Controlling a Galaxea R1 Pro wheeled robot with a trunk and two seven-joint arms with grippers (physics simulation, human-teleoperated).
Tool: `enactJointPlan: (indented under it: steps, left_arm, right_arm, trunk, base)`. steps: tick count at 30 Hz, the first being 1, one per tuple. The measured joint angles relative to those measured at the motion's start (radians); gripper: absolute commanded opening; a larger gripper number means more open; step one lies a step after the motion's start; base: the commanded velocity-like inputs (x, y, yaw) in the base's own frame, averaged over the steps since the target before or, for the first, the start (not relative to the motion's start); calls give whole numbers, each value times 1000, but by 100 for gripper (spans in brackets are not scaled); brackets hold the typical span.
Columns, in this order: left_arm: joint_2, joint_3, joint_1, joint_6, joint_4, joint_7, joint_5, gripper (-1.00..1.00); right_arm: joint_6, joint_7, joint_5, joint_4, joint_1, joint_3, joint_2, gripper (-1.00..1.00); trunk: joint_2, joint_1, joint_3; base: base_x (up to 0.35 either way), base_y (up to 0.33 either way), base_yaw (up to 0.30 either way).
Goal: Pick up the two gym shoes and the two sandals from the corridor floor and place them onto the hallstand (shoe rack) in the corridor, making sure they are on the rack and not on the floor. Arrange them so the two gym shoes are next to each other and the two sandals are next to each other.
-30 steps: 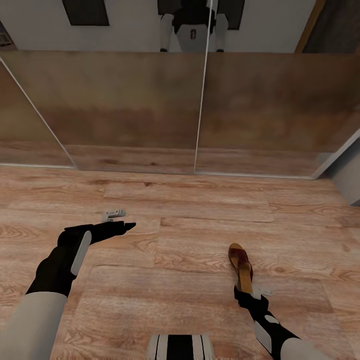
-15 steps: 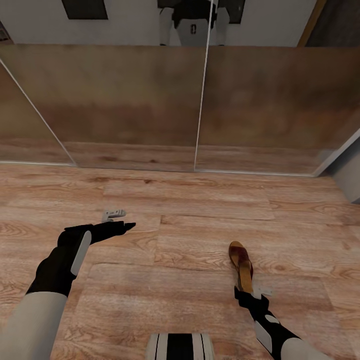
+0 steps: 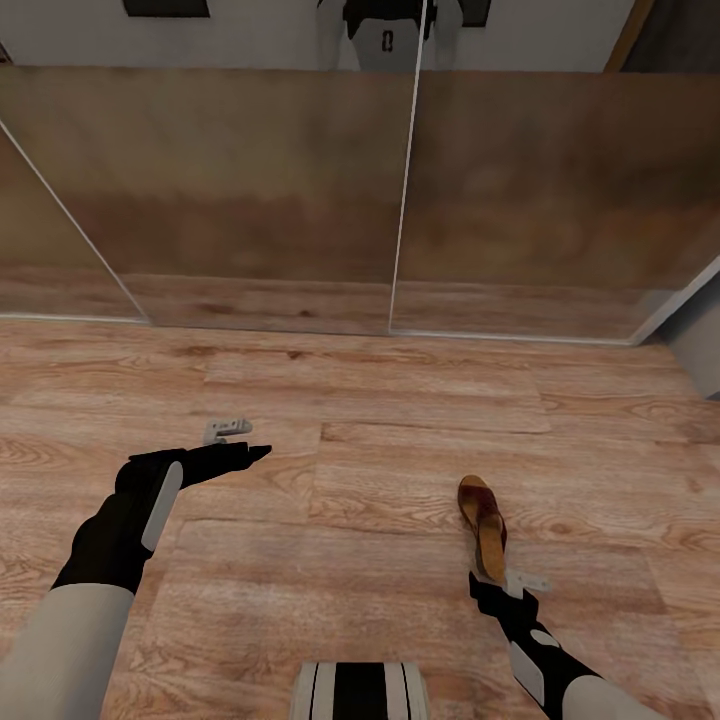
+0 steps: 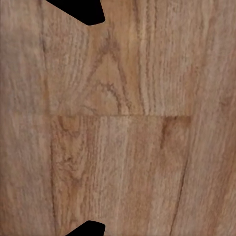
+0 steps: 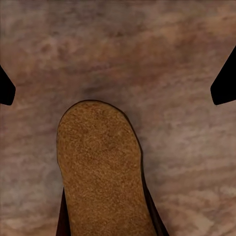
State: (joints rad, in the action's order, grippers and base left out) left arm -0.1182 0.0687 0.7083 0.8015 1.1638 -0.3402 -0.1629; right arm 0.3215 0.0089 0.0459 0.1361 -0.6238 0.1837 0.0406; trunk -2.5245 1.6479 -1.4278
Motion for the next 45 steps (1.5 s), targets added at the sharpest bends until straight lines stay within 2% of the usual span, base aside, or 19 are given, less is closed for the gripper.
enactJointPlan:
  steps: [4,6,12,18,25,45]
  left_arm:
    - [0,0,0,0,0,0,0,100]
    - [0,0,0,0,0,0,1,100]
    - [1,-1,0,0,0,0,0,100]
    - [1,-2,0,0,0,0,0,100]
    - [2,-23,0,0,-1,-1,0,100]
    - [2,-25,0,0,-2,-1,0,100]
  right_arm:
    - [0,0,0,0,0,0,5,100]
    - [0,0,1,0,0,1,26,100]
    - [0,1,1,0,0,0,43,100]
    - [0,1,1,0,0,0,46,100]
    - [0,2,1,0,0,0,46,100]
    - [0,2,1,1,0,0,45,100]
  trunk:
    - [-1,2,-20]
    - [-1,3,-29]
    - [-1,3,-31]
    - [-1,3,-31]
    - [-1,2,-31]
    - [-1,2,-31]
  base:
    - [0,0,0]
    - [0,0,0]
    - [0,0,0]
    - [0,0,0]
    - [70,0,0]
    - [50,0,0]
